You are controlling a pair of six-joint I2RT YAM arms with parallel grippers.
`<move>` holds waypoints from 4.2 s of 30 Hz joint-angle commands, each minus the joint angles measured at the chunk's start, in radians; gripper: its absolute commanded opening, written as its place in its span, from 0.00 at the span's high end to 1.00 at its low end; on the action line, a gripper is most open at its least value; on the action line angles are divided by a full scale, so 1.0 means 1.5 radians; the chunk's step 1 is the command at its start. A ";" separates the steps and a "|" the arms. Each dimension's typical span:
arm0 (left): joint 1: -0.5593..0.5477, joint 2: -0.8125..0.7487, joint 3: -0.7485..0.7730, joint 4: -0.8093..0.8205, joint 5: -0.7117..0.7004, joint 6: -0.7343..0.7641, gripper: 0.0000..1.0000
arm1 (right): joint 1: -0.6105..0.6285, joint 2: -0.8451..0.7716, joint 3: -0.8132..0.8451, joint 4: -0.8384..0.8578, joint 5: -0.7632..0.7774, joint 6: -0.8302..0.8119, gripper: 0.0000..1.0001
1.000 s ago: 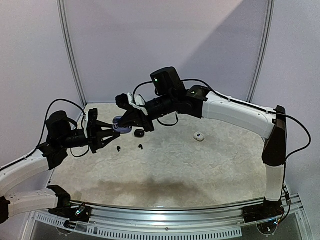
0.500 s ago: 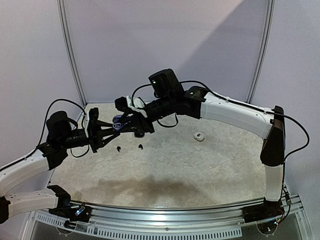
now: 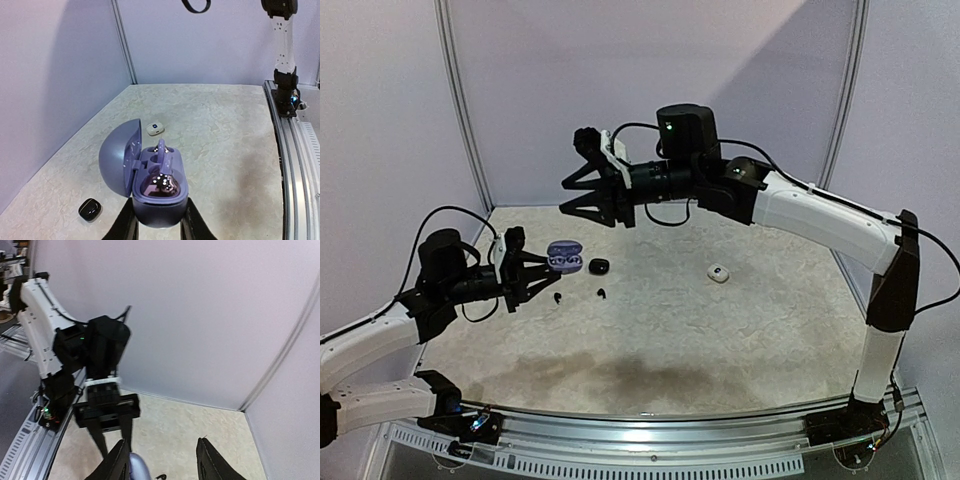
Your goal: Insert the wireless bluetooth earbuds into the charging case
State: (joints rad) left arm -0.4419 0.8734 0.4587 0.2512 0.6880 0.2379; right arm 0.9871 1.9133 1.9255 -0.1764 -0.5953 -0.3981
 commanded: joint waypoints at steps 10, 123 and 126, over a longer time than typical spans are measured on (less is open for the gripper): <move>-0.015 -0.006 -0.004 -0.007 -0.020 -0.005 1.00 | 0.007 0.104 0.049 -0.029 0.164 0.092 0.53; -0.044 -0.002 -0.024 0.020 -0.036 0.018 1.00 | -0.004 0.061 -0.086 -0.125 -0.037 -0.102 0.16; -0.044 0.001 -0.024 0.036 -0.038 -0.007 1.00 | -0.003 0.075 -0.075 -0.132 -0.051 -0.101 0.22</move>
State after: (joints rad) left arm -0.5026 0.8650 0.3992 0.2470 0.6209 0.3073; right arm 0.9764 1.9747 1.7782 -0.3336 -0.6132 -0.5365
